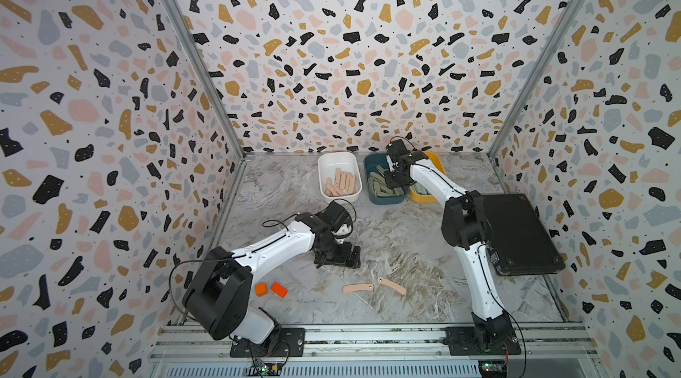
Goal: Place the fruit knives into the storage box by color
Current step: Place the fruit knife in the storage box, then pick up the fruit knife from the center of the board.
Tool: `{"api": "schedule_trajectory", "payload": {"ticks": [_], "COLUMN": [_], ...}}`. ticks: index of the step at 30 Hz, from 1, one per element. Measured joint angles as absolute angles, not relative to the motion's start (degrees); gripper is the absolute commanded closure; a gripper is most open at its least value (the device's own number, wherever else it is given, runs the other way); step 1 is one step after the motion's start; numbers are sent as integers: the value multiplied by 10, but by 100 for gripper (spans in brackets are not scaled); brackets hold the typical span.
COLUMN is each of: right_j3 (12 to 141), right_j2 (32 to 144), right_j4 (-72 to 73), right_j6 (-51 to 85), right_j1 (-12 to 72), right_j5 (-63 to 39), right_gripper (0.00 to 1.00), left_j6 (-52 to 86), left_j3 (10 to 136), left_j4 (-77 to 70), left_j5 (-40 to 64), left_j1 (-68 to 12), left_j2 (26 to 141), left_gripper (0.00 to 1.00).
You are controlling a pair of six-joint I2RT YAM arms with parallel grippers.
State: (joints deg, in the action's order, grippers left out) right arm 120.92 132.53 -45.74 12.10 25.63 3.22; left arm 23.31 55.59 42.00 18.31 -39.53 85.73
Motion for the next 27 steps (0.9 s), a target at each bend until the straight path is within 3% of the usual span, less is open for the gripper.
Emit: {"api": "schedule_trajectory", "payload": {"ticks": [4, 10, 18, 21, 27], "right_j3": [1051, 829, 621, 596, 588], "right_j2": [1147, 929, 882, 874, 821], "right_j4": [-413, -341, -327, -327, -322], "right_j6": [130, 149, 168, 172, 181], "right_j1": [264, 275, 277, 277, 277], "right_j5": [-8, -46, -76, -82, -86], "right_gripper": [36, 31, 30, 29, 28], "left_j6": [232, 232, 231, 230, 226], "left_j3": [560, 560, 559, 563, 576], "left_j4": [423, 425, 423, 425, 439], "left_j5": [156, 134, 116, 105, 73], "left_j1": [-459, -515, -563, -563, -563], "left_j2": [884, 896, 955, 964, 982], "left_gripper": [1, 1, 8, 19, 55]}}
